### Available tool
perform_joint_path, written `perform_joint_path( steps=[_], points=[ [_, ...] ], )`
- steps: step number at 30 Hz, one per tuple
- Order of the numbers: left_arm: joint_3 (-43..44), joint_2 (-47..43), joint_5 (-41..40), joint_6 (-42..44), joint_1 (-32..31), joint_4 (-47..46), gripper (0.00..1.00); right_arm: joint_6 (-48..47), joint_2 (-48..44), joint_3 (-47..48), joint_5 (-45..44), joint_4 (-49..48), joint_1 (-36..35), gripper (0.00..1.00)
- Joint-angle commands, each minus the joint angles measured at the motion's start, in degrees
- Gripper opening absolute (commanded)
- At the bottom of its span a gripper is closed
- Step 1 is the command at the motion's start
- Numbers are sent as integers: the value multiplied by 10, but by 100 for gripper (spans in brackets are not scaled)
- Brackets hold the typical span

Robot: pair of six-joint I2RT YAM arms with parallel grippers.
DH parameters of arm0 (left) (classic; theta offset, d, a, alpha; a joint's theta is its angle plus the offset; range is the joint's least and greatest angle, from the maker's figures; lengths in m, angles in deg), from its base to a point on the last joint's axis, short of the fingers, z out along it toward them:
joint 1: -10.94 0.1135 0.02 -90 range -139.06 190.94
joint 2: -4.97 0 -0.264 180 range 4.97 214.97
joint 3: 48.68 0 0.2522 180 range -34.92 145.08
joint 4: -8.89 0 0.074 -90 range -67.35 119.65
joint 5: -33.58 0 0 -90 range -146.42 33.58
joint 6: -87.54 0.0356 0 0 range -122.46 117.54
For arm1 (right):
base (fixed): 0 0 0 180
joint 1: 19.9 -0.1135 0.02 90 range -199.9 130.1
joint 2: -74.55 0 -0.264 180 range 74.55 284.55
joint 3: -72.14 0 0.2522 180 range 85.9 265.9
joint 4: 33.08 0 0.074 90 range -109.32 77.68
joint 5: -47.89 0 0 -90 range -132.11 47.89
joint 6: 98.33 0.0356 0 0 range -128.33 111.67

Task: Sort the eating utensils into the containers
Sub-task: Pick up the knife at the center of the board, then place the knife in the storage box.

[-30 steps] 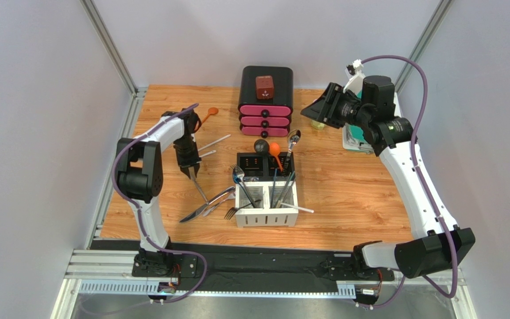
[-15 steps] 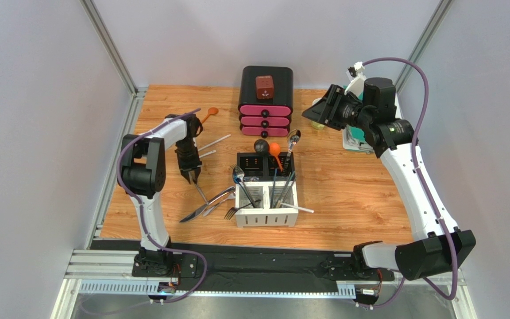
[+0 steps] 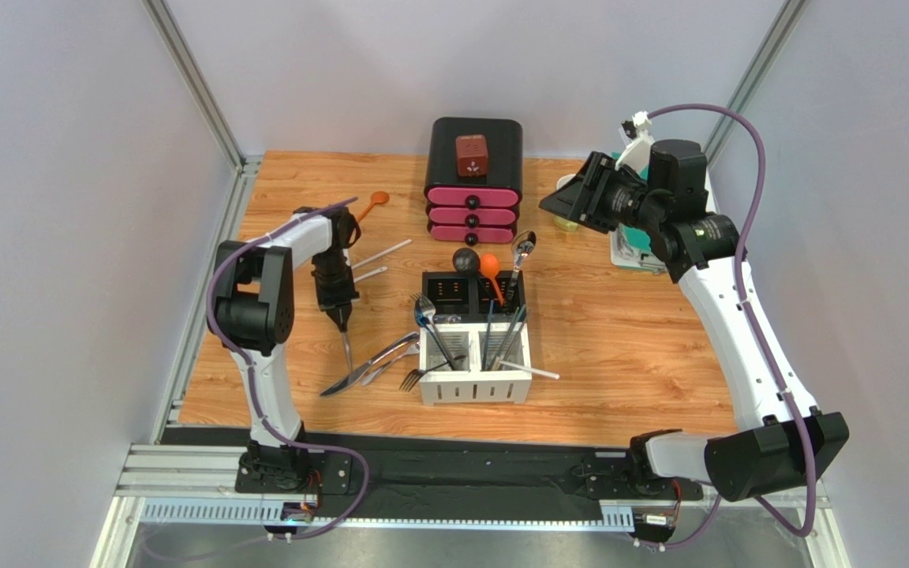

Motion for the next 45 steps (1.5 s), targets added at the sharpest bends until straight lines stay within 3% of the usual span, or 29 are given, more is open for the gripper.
perform_joint_path(
  steps=[1, 5, 14, 22, 26, 30, 32, 39, 45],
  points=[
    [-25, -27, 3, 14, 1, -6, 0, 7, -11, 5, 12, -28, 4, 51],
    [-37, -53, -5, 14, 1, 2, 0, 11, -9, 7, 15, -31, 4, 52],
    [-60, -213, -11, 3, 1, 21, 0, 15, -7, 2, 14, -31, 3, 51],
    [25, -348, -22, -12, -4, -8, 0, 29, 4, -2, 20, -34, 4, 51],
    [80, -387, -30, -28, -47, -49, 0, 37, 10, -6, 25, -37, 4, 51],
    [51, -428, -63, -49, -109, -207, 0, 46, 15, -9, 34, -39, 3, 51],
    [43, -423, -65, -73, -124, -251, 0, 51, 12, -18, 34, -41, 3, 51],
    [60, -331, -167, -35, -238, -389, 0, 58, 12, -38, 36, -29, 3, 50],
    [70, -253, -211, -38, -292, -403, 0, 44, 4, -34, 25, -15, 6, 49]
  ],
)
